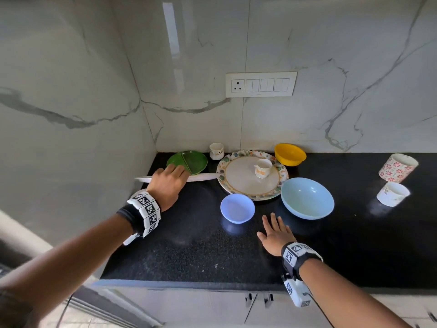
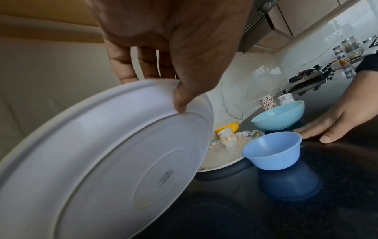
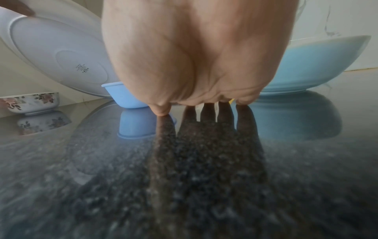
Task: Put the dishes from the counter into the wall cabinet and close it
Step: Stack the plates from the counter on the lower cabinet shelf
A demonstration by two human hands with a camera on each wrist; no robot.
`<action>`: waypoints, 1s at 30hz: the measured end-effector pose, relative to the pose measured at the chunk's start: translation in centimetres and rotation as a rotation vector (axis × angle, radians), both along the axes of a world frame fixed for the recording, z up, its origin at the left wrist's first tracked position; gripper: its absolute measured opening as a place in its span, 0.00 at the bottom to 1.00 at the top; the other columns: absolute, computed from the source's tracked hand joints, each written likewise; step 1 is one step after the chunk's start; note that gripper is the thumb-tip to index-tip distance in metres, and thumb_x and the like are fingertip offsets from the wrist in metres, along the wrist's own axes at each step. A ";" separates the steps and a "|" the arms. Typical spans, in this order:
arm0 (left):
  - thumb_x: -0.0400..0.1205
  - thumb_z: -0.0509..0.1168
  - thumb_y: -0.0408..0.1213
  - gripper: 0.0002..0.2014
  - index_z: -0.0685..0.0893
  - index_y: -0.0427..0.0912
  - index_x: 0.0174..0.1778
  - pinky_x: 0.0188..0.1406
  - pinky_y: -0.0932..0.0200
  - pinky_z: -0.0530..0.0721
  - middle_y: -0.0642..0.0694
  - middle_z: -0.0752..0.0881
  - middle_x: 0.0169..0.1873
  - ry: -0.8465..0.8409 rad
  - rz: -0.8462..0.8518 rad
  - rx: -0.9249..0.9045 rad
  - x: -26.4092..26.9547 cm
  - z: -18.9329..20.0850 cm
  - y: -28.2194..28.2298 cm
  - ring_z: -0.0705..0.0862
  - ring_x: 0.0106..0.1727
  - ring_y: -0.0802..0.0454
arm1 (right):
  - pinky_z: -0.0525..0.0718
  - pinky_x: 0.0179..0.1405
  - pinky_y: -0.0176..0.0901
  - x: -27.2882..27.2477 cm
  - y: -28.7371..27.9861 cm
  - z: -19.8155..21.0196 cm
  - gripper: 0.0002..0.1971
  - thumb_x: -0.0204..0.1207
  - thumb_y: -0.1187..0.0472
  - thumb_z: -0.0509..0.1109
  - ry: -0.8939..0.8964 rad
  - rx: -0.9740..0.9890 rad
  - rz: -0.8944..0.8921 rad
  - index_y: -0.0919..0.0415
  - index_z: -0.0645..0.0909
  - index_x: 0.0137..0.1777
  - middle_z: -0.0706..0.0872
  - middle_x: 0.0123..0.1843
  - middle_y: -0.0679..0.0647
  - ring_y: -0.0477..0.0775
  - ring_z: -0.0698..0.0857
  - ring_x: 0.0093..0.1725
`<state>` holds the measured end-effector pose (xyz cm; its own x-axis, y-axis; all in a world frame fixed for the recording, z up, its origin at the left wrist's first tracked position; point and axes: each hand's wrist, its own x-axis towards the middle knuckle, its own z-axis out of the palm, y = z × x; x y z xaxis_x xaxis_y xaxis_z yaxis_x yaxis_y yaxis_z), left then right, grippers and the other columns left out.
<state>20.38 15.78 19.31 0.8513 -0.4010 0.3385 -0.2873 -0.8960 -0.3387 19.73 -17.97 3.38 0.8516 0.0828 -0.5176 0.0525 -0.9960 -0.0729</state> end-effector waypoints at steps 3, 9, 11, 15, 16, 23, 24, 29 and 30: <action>0.60 0.76 0.22 0.18 0.84 0.40 0.43 0.22 0.55 0.76 0.45 0.81 0.38 -0.026 0.005 -0.032 -1.3 0.6 0.4 0.81 0.38 0.41 | 0.46 0.85 0.60 -0.1 -0.3 0.5 0.35 0.86 0.39 0.44 0.018 0.000 0.027 0.50 0.34 0.86 0.32 0.87 0.56 0.60 0.38 0.86; 0.69 0.76 0.26 0.14 0.84 0.41 0.47 0.24 0.52 0.79 0.46 0.80 0.40 -0.117 -0.005 -0.101 -4.1 2.5 0.3 0.79 0.40 0.42 | 0.56 0.83 0.58 0.2 -1.2 3.1 0.41 0.82 0.39 0.59 0.098 0.040 0.129 0.48 0.41 0.87 0.37 0.88 0.56 0.61 0.44 0.87; 0.70 0.76 0.27 0.14 0.85 0.42 0.48 0.25 0.52 0.79 0.46 0.81 0.40 -0.173 -0.027 -0.112 -5.0 3.8 -0.5 0.80 0.40 0.42 | 0.63 0.81 0.55 0.2 -1.9 4.3 0.37 0.81 0.39 0.61 0.086 0.063 0.181 0.47 0.52 0.87 0.48 0.88 0.55 0.60 0.54 0.86; 0.73 0.75 0.26 0.13 0.87 0.42 0.51 0.27 0.52 0.78 0.46 0.82 0.40 -0.299 -0.089 -0.144 -6.5 7.5 -2.8 0.80 0.40 0.42 | 0.77 0.69 0.51 -0.5 -3.4 7.8 0.27 0.80 0.40 0.63 0.002 0.146 0.234 0.46 0.72 0.78 0.79 0.75 0.49 0.53 0.79 0.71; 0.73 0.74 0.26 0.13 0.87 0.42 0.51 0.27 0.52 0.77 0.46 0.82 0.40 -0.326 -0.106 -0.148 -6.8 8.6 -3.6 0.80 0.40 0.42 | 0.79 0.67 0.50 -0.8 -4.0 8.8 0.25 0.80 0.41 0.63 -0.020 0.167 0.238 0.45 0.74 0.76 0.83 0.71 0.48 0.53 0.81 0.68; 0.83 0.65 0.32 0.08 0.85 0.41 0.56 0.31 0.49 0.79 0.45 0.83 0.43 -0.512 -0.279 -0.146 -8.3 16.1 -10.2 0.81 0.42 0.41 | 0.79 0.64 0.46 -2.5 -8.8 16.9 0.15 0.81 0.44 0.63 -0.351 0.292 0.174 0.38 0.83 0.65 0.86 0.64 0.42 0.52 0.83 0.64; 0.83 0.66 0.33 0.08 0.85 0.41 0.56 0.31 0.49 0.79 0.44 0.83 0.44 -0.534 -0.307 -0.142 -8.4 17.3 -11.3 0.81 0.43 0.41 | 0.79 0.63 0.45 -2.8 -9.6 18.3 0.14 0.81 0.44 0.64 -0.408 0.309 0.162 0.38 0.84 0.63 0.86 0.64 0.41 0.51 0.83 0.63; 0.83 0.67 0.34 0.08 0.85 0.39 0.57 0.28 0.53 0.76 0.43 0.84 0.44 -0.642 -0.436 -0.173 -9.1 23.5 -17.1 0.81 0.41 0.41 | 0.84 0.55 0.40 -3.8 -14.6 25.0 0.09 0.78 0.49 0.69 -0.618 0.432 0.091 0.40 0.88 0.56 0.91 0.52 0.40 0.42 0.88 0.53; 0.83 0.67 0.35 0.08 0.85 0.39 0.56 0.28 0.53 0.76 0.43 0.84 0.43 -0.675 -0.466 -0.185 -9.3 24.6 -18.2 0.81 0.40 0.41 | 0.84 0.54 0.39 -4.0 -15.6 26.2 0.09 0.78 0.50 0.70 -0.657 0.437 0.082 0.41 0.88 0.56 0.91 0.52 0.40 0.41 0.88 0.52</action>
<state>11.04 -2.40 43.94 0.2038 -0.5493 0.8104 -0.4298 -0.7939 -0.4301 15.73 -33.57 29.59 0.9537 0.2385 0.1832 0.2928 -0.8755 -0.3845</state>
